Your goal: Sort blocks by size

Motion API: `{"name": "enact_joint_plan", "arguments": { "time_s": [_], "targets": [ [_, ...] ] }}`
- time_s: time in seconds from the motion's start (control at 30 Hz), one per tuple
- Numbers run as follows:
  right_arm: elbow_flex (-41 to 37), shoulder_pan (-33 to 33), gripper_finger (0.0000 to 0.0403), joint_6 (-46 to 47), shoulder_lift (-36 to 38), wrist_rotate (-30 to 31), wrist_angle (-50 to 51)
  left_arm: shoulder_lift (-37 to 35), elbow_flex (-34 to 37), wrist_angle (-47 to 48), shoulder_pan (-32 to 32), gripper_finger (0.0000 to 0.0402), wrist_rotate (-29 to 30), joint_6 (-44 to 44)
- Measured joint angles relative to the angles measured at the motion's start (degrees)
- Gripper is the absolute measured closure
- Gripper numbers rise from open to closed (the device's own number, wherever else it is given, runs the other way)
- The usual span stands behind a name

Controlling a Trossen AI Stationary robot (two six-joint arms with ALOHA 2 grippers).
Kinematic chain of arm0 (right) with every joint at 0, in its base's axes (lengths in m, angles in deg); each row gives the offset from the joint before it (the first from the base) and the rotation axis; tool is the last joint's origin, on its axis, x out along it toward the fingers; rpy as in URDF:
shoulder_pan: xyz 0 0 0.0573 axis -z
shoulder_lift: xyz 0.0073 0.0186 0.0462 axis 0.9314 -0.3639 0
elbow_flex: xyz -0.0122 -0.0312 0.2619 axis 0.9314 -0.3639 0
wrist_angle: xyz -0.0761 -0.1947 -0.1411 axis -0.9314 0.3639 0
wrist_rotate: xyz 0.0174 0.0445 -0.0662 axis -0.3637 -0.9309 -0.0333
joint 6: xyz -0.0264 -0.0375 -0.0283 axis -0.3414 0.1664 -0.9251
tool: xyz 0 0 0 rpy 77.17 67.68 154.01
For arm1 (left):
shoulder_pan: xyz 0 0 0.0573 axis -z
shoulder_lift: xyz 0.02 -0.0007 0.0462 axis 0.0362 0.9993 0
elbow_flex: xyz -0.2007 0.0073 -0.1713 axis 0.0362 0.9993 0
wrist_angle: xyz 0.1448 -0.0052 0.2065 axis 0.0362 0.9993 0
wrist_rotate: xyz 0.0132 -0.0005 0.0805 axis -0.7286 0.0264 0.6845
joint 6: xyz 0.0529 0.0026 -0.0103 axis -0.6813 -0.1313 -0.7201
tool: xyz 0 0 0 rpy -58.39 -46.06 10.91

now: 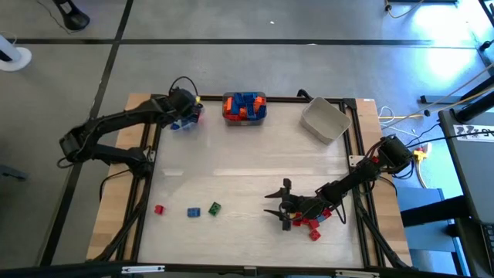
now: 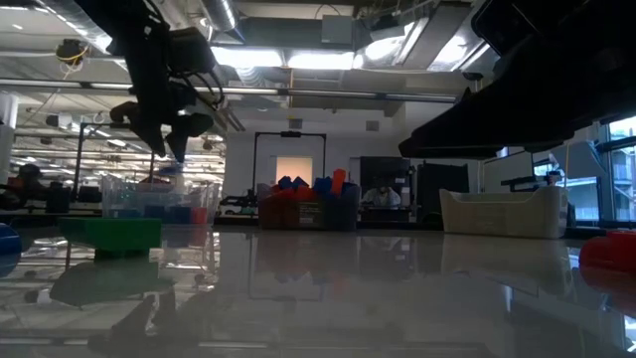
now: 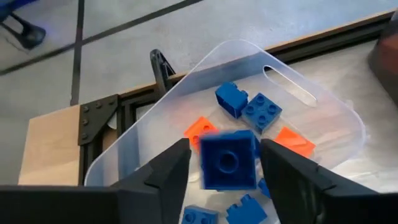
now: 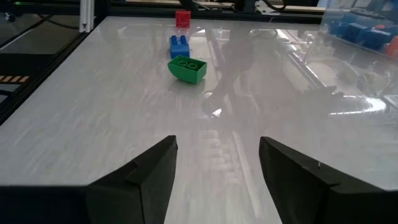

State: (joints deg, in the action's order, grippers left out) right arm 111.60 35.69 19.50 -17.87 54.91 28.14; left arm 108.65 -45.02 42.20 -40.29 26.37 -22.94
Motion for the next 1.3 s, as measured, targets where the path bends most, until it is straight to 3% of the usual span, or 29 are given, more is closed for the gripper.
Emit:
{"name": "enact_joint_plan", "arguments": {
  "time_s": [0.3, 0.57, 0.73, 1.0, 1.3],
  "targets": [
    [0.0, 0.0, 0.0173, 0.0, 0.0, -0.8, 0.0, 0.0, 0.0, -0.3, 1.9, 0.0186, -3.5, -3.1],
    [0.0, 0.0, 0.0173, 0.0, 0.0, -0.8, 0.0, 0.0, 0.0, -0.5, 12.8, 0.0191, -3.9, -5.6],
    [0.0, 0.0, 0.0173, 0.0, 0.0, -0.8, 0.0, 0.0, 0.0, -0.4, 21.5, 0.0191, -8.1, -4.7],
    [0.0, 0.0, 0.0173, 0.0, 0.0, -0.8, 0.0, 0.0, 0.0, 1.1, 38.3, 0.0192, -12.9, 5.6],
    [0.0, 0.0, 0.0173, 0.0, 0.0, -0.8, -0.1, 0.0, 0.0, 12.0, 55.2, 0.0192, -19.0, 30.0]
  ]
}}
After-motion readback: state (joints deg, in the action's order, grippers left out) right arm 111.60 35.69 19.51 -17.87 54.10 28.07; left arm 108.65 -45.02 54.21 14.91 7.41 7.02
